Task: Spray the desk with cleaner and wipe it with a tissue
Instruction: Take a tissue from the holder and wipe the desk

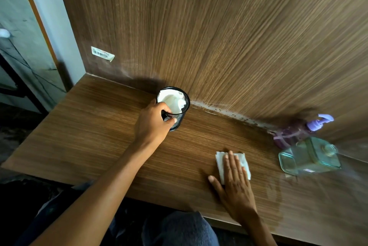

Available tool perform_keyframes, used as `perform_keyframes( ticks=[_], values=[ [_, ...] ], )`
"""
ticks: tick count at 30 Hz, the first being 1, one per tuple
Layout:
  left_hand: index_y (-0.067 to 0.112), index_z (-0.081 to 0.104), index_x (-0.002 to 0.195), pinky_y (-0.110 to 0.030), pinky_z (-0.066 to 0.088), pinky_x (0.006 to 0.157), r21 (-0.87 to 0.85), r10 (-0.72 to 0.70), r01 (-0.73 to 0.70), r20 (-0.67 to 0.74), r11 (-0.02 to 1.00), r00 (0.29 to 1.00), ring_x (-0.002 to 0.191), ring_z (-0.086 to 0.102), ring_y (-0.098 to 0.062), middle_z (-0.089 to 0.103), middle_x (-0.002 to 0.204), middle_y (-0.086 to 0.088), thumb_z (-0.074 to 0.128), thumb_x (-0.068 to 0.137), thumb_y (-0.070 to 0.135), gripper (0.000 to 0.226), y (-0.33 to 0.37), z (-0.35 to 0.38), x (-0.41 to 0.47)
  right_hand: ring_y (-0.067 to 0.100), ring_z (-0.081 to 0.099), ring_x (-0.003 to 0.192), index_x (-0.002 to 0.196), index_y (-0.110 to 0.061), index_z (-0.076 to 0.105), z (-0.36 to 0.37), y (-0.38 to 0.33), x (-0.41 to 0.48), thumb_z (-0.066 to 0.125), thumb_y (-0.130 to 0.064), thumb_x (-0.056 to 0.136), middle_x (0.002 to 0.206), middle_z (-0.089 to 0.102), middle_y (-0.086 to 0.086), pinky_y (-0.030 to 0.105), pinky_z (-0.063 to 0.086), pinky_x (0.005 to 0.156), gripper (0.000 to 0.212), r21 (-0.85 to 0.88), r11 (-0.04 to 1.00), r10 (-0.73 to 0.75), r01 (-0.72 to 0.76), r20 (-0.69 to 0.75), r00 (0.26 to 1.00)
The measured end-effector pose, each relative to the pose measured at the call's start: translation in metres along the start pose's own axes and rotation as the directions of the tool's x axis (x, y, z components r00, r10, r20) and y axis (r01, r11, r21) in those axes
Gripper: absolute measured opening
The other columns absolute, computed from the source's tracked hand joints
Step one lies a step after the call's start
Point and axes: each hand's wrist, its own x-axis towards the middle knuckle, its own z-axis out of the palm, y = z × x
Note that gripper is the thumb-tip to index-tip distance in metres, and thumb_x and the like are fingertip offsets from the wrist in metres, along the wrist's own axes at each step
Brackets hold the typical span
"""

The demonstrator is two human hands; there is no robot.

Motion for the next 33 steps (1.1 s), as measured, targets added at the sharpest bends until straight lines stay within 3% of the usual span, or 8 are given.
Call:
perform_keyframes(
  ticks=[4, 7, 13, 15, 18, 26, 30, 33],
  values=[
    [0.018, 0.063, 0.082, -0.028, 0.041, 0.065, -0.008, 0.023, -0.023, 0.004, 1.000, 1.000, 0.095, 0.061, -0.024, 0.066, 0.103, -0.004, 0.074, 0.072, 0.019, 0.015, 0.000, 0.001, 0.000, 0.019, -0.009, 0.146, 0.148, -0.011, -0.003, -0.020, 0.011, 0.037, 0.011, -0.078, 0.073, 0.159, -0.009, 0.007, 0.040, -0.002, 0.119, 0.101, 0.099, 0.953, 0.282, -0.286, 0.050, 0.958],
    [0.018, 0.063, 0.082, -0.028, 0.041, 0.065, -0.007, 0.031, -0.031, 0.005, 0.999, 1.000, 0.096, 0.061, -0.023, 0.066, 0.105, -0.004, 0.075, 0.073, 0.020, 0.015, 0.000, 0.002, 0.001, 0.023, -0.012, 0.145, 0.148, -0.009, -0.004, -0.031, -0.013, 0.085, 0.024, -0.070, 0.083, 0.158, -0.011, 0.010, 0.043, -0.005, 0.118, 0.093, 0.140, 0.924, 0.345, -0.357, 0.101, 0.933],
    [0.019, 0.063, 0.083, -0.028, 0.039, 0.065, 0.010, 0.041, -0.041, 0.014, 0.999, 0.999, 0.095, 0.061, -0.022, 0.065, 0.103, -0.002, 0.074, 0.073, 0.022, 0.015, -0.003, 0.001, 0.002, 0.024, -0.015, 0.145, 0.148, -0.008, -0.004, -0.021, -0.071, 0.124, 0.026, -0.070, 0.085, 0.158, -0.013, 0.011, 0.043, -0.008, 0.116, 0.093, 0.094, 0.988, 0.114, -0.122, 0.086, 0.990],
    [0.018, 0.064, 0.084, -0.026, 0.036, 0.063, 0.018, 0.054, -0.054, 0.015, 0.998, 0.998, 0.094, 0.061, -0.020, 0.066, 0.102, -0.002, 0.073, 0.073, 0.021, 0.015, -0.003, 0.001, 0.002, 0.020, -0.013, 0.145, 0.149, -0.013, -0.001, -0.022, -0.062, 0.112, 0.028, -0.064, 0.089, 0.158, -0.011, 0.004, 0.039, -0.005, 0.116, 0.083, 0.075, 0.996, -0.063, 0.056, 0.103, 0.993],
    [0.017, 0.064, 0.084, -0.023, 0.034, 0.062, 0.008, 0.059, -0.059, 0.011, 0.998, 0.998, 0.094, 0.061, -0.020, 0.065, 0.102, -0.002, 0.074, 0.073, 0.020, 0.015, -0.004, 0.001, 0.002, 0.008, -0.010, 0.141, 0.149, -0.022, 0.008, -0.033, -0.022, 0.104, 0.028, -0.049, 0.096, 0.157, -0.004, -0.003, 0.029, -0.002, 0.114, 0.063, 0.168, 0.979, -0.133, 0.113, 0.116, 0.984],
    [0.018, 0.064, 0.082, -0.020, 0.033, 0.055, 0.008, 0.056, -0.056, 0.006, 0.998, 0.998, 0.093, 0.061, -0.021, 0.065, 0.102, -0.001, 0.075, 0.072, 0.021, 0.015, -0.003, 0.001, 0.002, 0.030, 0.011, 0.145, 0.140, -0.006, 0.039, -0.031, 0.037, 0.091, 0.042, -0.016, 0.097, 0.156, 0.019, 0.016, 0.042, 0.012, 0.117, 0.045, 0.200, 0.958, 0.238, -0.206, -0.147, 0.960],
    [0.020, 0.063, 0.079, -0.031, 0.044, 0.065, -0.007, 0.049, -0.049, 0.001, 0.999, 0.999, 0.094, 0.062, -0.023, 0.066, 0.102, 0.000, 0.075, 0.071, 0.020, 0.014, -0.004, 0.002, 0.002, 0.032, 0.008, 0.145, 0.140, 0.001, 0.033, -0.023, 0.015, 0.098, 0.034, -0.021, 0.098, 0.155, 0.020, 0.018, 0.042, 0.009, 0.118, 0.047, 0.118, 0.928, 0.368, -0.353, -0.146, 0.918],
    [0.019, 0.063, 0.080, -0.030, 0.043, 0.065, -0.005, 0.057, -0.057, 0.003, 0.998, 0.998, 0.096, 0.061, -0.022, 0.066, 0.103, -0.001, 0.074, 0.072, 0.020, 0.013, -0.004, 0.002, 0.002, 0.033, 0.009, 0.145, 0.140, 0.004, 0.029, -0.019, -0.014, 0.106, 0.031, -0.022, 0.099, 0.155, 0.018, 0.020, 0.042, 0.010, 0.116, 0.049, 0.142, 0.940, 0.331, -0.309, -0.167, 0.929]
  ],
)
